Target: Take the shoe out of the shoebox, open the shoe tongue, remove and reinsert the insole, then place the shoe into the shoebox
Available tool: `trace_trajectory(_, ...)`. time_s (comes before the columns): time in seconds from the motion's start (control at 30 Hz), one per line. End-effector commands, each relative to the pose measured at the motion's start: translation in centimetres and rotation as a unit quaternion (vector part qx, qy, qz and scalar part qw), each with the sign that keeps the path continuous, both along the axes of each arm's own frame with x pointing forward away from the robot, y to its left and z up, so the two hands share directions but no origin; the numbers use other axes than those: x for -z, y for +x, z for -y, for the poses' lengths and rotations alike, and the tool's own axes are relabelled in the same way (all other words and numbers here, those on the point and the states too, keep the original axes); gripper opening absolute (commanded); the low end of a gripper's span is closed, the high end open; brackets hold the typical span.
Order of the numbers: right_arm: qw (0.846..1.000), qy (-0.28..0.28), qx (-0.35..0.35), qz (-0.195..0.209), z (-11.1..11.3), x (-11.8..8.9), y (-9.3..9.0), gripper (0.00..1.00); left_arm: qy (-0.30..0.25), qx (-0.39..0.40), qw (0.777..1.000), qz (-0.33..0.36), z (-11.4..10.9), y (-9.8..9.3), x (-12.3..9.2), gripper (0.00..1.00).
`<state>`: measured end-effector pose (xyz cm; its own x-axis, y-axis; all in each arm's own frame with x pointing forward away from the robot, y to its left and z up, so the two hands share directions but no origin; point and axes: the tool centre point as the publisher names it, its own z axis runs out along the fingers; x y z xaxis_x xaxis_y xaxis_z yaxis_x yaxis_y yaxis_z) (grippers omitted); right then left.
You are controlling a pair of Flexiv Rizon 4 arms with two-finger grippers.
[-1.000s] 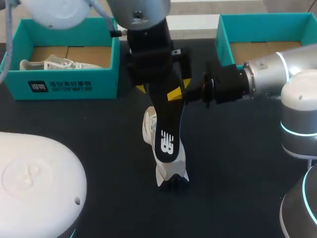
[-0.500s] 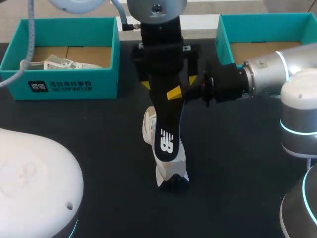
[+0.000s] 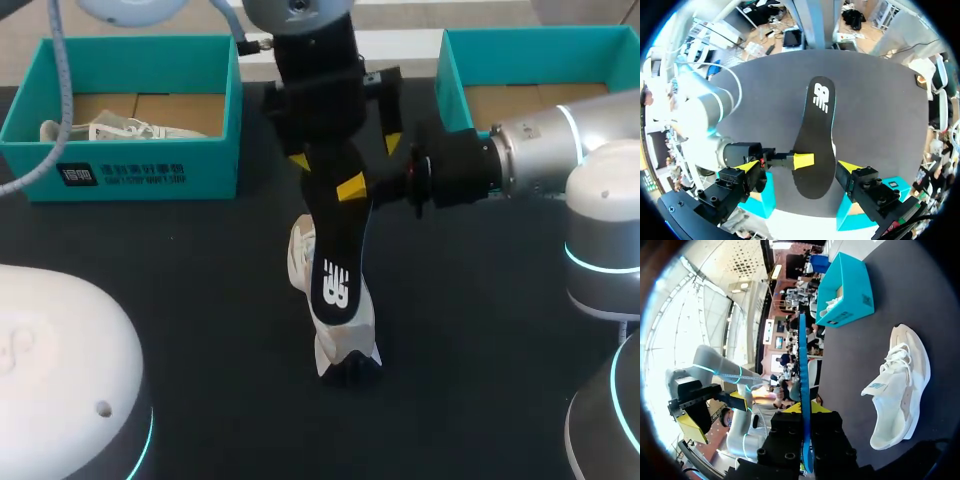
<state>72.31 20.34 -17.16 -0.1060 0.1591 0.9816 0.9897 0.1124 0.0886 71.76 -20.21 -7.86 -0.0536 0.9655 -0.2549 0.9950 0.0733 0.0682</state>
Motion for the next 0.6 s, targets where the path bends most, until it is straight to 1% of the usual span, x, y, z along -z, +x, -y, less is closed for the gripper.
trace_trajectory(0.03, 1.000, -0.003, 0.001, 0.000, 0.2, -0.1, 0.0, 0.00, -0.155, 0.023, 0.988, 0.002, -3.3, -0.2, 1.2, 1.00)
trace_trajectory(0.07, 1.000, -0.003, 0.001, 0.000, 0.2, -0.1, 0.0, 0.00, -0.174, 0.027, 0.984, 0.004, -3.5, -0.3, 1.3, 1.00)
trace_trajectory(0.1, 1.000, -0.003, 0.002, 0.001, 0.3, -0.1, 0.0, 0.00, -0.208, 0.021, 0.978, 0.011, -3.8, -0.3, 1.3, 1.00)
trace_trajectory(0.13, 1.000, -0.002, 0.002, 0.001, 0.3, -0.1, 0.1, 0.00, -0.226, 0.028, 0.974, 0.016, -4.0, -0.4, 1.2, 1.00)
trace_trajectory(0.2, 1.000, -0.001, 0.001, 0.000, 0.3, 0.0, 0.2, 0.00, -0.267, 0.020, 0.963, 0.020, -4.6, -0.4, 1.1, 1.00)
trace_trajectory(0.27, 1.000, -0.001, -0.003, -0.001, 0.3, -0.1, 0.4, 0.00, -0.295, 0.019, 0.955, 0.030, -5.0, -0.5, 1.1, 1.00)
trace_trajectory(0.37, 1.000, -0.002, -0.004, -0.001, 0.5, -0.2, 0.6, 0.00, -0.354, 0.015, 0.934, 0.039, -5.9, -0.7, 1.2, 1.00)
trace_trajectory(0.43, 1.000, -0.002, -0.005, -0.002, 0.6, -0.3, 0.6, 0.00, -0.393, 0.016, 0.919, 0.040, -6.3, -0.8, 1.4, 1.00)
trace_trajectory(0.47, 1.000, -0.004, -0.005, -0.003, 0.7, -0.3, 0.6, 0.00, -0.438, 0.022, 0.898, 0.045, -6.8, -0.9, 1.5, 1.00)
trace_trajectory(0.53, 1.000, -0.005, -0.006, -0.005, 0.8, -0.3, 0.6, 0.00, -0.475, 0.030, 0.877, 0.058, -7.6, -1.0, 1.8, 1.00)
trace_trajectory(0.6, 1.000, -0.006, -0.006, -0.006, 0.9, -0.4, 0.7, 0.00, -0.498, 0.025, 0.864, 0.061, -8.2, -1.1, 2.1, 1.00)
